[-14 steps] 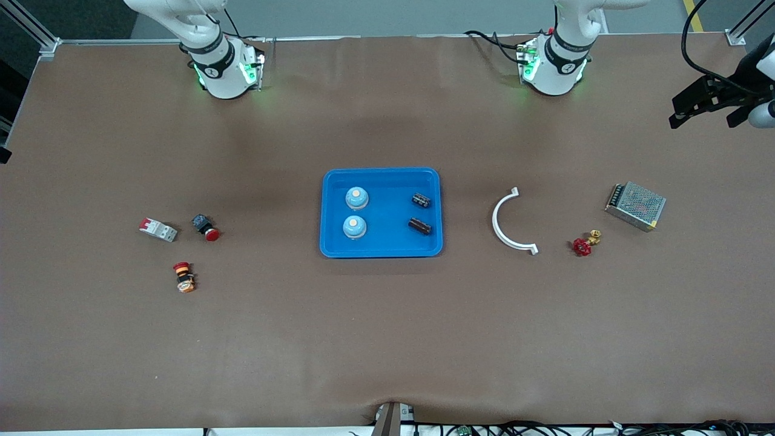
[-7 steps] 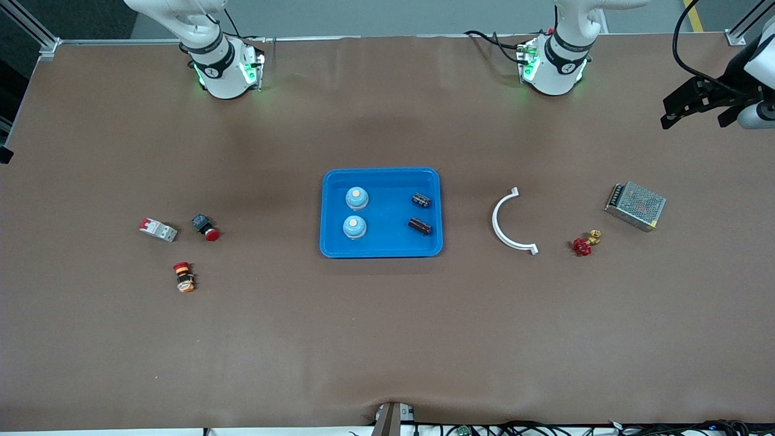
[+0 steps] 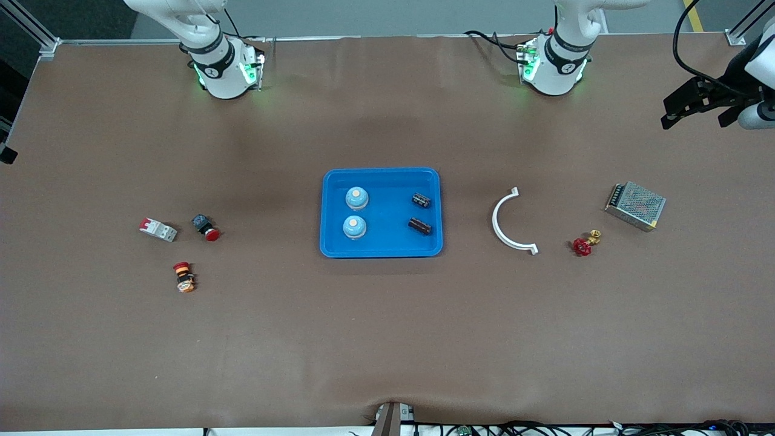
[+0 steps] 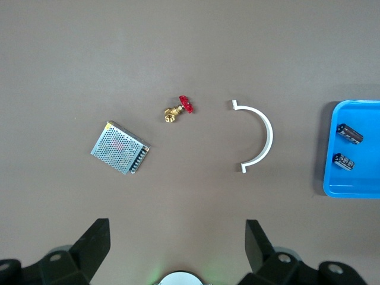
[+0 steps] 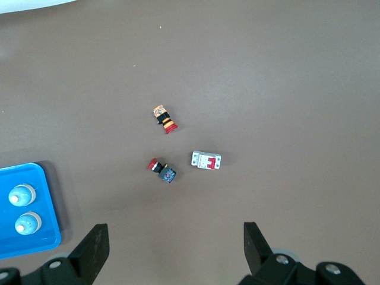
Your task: Place electrolytic capacitor and blue bell in tray
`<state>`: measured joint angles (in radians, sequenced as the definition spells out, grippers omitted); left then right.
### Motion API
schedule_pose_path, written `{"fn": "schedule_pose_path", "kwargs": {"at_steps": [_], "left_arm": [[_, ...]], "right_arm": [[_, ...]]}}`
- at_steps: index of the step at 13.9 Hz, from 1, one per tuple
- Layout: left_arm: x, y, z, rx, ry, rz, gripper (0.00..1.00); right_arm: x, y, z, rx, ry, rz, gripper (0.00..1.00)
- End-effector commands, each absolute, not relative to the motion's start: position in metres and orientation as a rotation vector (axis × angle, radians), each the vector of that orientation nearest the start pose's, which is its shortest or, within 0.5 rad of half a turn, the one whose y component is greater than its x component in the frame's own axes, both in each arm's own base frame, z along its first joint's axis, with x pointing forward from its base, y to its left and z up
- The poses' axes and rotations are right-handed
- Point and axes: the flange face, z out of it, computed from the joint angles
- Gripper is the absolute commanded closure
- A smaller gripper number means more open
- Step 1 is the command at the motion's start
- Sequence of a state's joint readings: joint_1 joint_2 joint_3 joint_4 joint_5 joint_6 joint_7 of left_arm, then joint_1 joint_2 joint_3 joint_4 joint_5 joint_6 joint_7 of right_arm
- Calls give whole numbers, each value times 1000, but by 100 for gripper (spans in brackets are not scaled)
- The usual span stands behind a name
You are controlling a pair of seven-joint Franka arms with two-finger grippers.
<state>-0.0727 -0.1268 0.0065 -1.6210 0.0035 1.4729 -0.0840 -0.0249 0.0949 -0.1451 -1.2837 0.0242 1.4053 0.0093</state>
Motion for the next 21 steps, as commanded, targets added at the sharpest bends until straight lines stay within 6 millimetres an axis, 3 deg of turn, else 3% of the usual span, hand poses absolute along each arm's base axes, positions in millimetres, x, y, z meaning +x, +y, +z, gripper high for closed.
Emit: {"fn": "schedule_pose_path", "kwargs": {"at_steps": [1, 21], "left_arm": [[492, -30, 666, -3137, -46, 26, 0], [492, -28, 663, -3135, -51, 38, 0]], "right_arm": [[548, -86, 692, -3123, 263, -52, 0], [544, -83, 685, -3118, 264, -64, 0]]}}
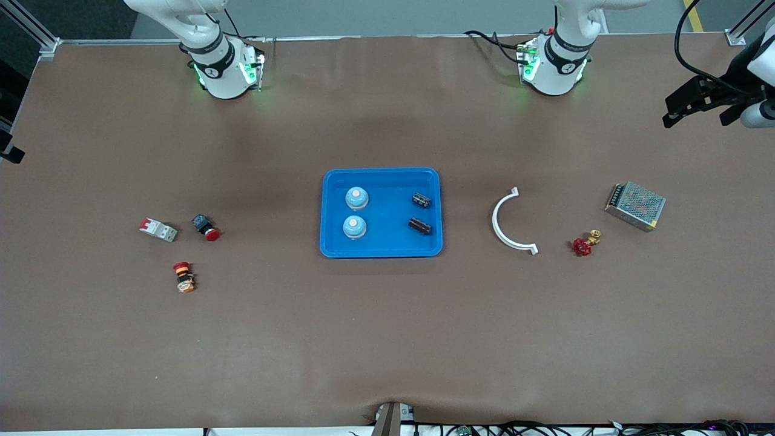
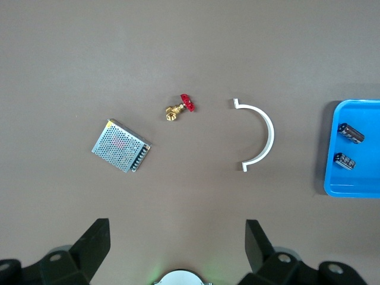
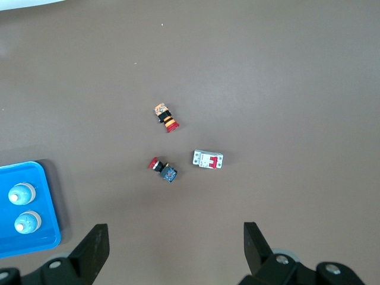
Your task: Place electrolytic capacitor and blue bell in tray
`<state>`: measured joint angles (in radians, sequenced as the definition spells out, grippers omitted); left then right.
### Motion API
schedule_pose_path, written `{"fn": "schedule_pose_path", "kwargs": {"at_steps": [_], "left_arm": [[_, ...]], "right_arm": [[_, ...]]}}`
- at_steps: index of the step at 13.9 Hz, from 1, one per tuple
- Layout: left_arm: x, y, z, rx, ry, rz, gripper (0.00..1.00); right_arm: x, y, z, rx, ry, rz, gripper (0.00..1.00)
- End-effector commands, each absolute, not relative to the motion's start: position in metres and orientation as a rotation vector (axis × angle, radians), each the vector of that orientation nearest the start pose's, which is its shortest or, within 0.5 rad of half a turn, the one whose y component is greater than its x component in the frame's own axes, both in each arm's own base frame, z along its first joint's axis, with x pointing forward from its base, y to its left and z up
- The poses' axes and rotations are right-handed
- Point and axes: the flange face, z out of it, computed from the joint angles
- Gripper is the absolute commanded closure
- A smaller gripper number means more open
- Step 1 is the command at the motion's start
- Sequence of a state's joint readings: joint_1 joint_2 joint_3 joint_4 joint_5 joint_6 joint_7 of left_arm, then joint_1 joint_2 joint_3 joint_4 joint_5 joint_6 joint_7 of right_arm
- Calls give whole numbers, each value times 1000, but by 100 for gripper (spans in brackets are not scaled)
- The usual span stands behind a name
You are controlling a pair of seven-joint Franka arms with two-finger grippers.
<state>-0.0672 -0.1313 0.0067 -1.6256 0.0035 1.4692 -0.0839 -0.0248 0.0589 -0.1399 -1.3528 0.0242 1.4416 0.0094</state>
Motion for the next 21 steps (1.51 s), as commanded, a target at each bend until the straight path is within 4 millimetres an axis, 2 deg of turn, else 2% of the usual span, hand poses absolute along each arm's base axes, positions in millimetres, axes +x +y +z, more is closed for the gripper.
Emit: {"fn": "schedule_pose_path", "kwargs": {"at_steps": [1, 6, 11, 18, 21], "left_arm": [[492, -28, 663, -3137, -51, 38, 0], [492, -28, 662, -3135, -51, 40, 0], [492, -27, 662, -3135, -56, 43, 0], [492, -28, 659, -3134, -53, 50, 0], [492, -28, 657, -3134, -53, 57, 0]], "right_arm": [[544, -83, 685, -3118, 264, -67, 0], [544, -83, 685, -3118, 264, -64, 0], [547, -68, 686, -3136, 226, -80, 0], [547, -68, 685, -3136, 228, -77, 0], [547, -68, 679, -3135, 228, -53, 0]]}}
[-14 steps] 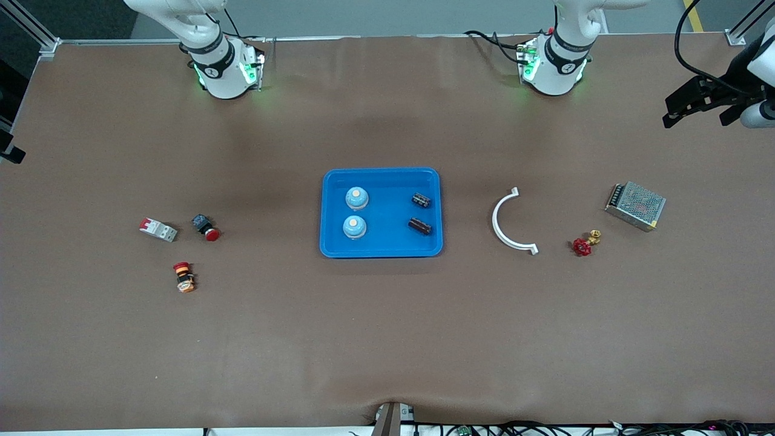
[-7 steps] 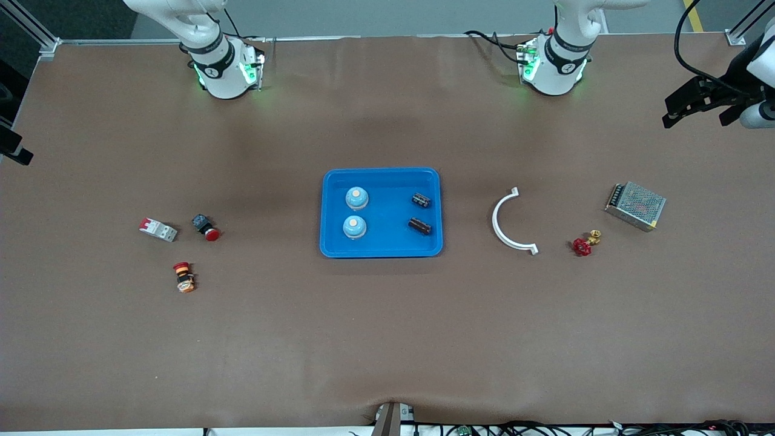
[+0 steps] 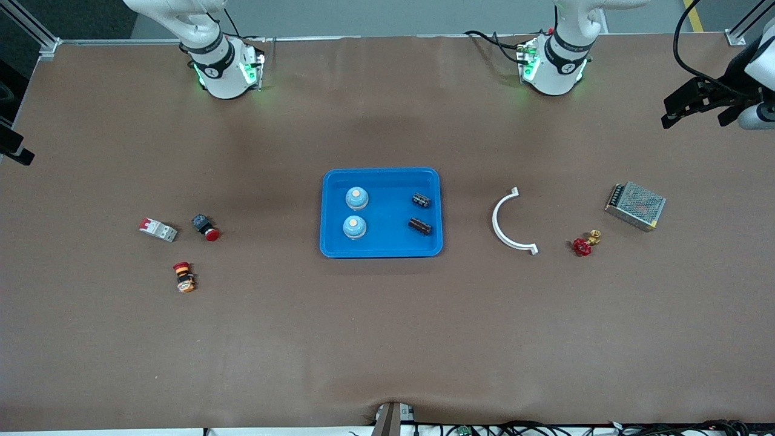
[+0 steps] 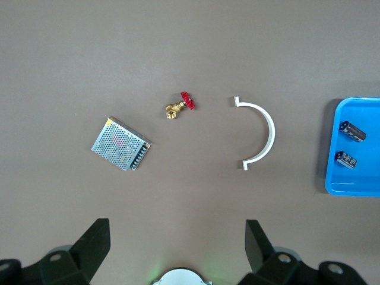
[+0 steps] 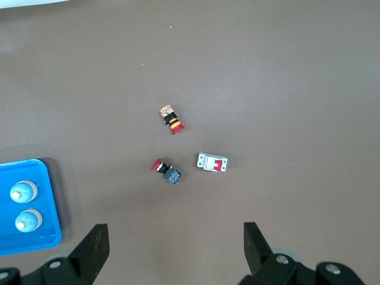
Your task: Place electrolytic capacitor and blue bell in tray
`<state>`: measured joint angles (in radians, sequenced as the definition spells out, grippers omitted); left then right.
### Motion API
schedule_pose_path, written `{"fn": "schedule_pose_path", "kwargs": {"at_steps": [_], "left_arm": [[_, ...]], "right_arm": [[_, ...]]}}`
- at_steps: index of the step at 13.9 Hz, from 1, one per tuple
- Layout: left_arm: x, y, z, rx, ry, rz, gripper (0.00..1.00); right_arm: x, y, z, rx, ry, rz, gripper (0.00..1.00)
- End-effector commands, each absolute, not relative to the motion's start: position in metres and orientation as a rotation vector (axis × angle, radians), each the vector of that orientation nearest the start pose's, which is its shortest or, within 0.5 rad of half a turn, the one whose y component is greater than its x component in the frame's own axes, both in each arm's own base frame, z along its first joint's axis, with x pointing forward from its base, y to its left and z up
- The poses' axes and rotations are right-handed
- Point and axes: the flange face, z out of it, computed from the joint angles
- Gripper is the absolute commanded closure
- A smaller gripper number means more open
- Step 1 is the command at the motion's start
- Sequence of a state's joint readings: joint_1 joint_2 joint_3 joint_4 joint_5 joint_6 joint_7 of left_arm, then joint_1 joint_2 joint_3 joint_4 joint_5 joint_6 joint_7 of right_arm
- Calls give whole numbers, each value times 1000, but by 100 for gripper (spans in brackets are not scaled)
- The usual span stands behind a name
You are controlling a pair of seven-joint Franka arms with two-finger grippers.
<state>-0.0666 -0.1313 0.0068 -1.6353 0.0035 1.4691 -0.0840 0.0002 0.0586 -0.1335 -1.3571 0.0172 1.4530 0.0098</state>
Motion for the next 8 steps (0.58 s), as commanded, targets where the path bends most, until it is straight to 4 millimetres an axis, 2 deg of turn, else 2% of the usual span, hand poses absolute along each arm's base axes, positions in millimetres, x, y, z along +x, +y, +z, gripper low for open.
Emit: {"fn": "schedule_pose_path", "kwargs": {"at_steps": [1, 8], "left_arm": [[492, -28, 657, -3134, -53, 57, 0], [493, -28, 657, -3134, -53, 57, 0]], "right_arm": [[548, -68, 674, -3135, 230, -41, 0], [556, -62, 651, -3136, 209, -24, 0]]}}
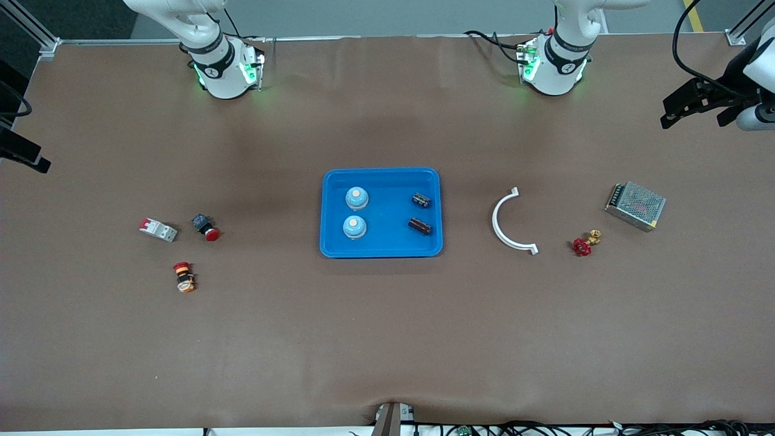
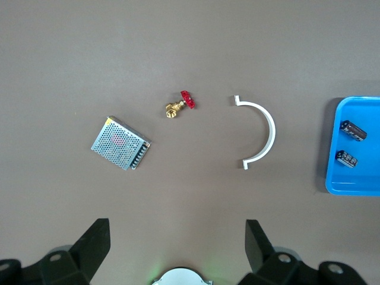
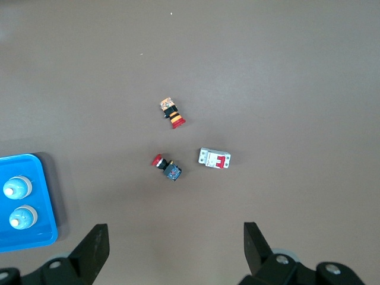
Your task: Place electrolytic capacitor and blue bell in tray
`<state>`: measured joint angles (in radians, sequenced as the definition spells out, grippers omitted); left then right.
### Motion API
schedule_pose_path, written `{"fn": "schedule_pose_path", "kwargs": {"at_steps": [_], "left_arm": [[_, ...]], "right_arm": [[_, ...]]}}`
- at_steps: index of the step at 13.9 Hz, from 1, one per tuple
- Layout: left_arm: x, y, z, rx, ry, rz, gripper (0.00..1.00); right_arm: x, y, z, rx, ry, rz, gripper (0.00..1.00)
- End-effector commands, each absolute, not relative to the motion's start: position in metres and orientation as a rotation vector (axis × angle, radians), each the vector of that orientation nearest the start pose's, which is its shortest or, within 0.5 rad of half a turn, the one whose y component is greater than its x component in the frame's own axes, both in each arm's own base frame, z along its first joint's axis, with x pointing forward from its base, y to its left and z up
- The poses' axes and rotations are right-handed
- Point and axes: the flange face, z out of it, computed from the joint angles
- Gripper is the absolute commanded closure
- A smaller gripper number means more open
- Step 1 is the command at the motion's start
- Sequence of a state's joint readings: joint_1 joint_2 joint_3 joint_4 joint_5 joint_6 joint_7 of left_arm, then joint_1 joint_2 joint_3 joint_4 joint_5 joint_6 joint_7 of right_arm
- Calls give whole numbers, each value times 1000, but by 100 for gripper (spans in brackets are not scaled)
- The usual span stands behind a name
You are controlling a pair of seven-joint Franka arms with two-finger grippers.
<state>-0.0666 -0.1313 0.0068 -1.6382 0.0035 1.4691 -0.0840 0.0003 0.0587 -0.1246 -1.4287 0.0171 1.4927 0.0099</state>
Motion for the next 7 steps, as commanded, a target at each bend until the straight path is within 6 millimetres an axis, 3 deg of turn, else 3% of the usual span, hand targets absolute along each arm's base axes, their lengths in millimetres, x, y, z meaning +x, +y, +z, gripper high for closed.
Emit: {"fn": "schedule_pose_path", "kwargs": {"at_steps": [1, 7], "left_arm": [[493, -28, 657, -3134, -53, 57, 0], [493, -28, 657, -3134, -53, 57, 0]], "right_arm": [[556, -62, 651, -3136, 209, -24, 0], [557, -62, 648, -3136, 209, -27, 0]]}}
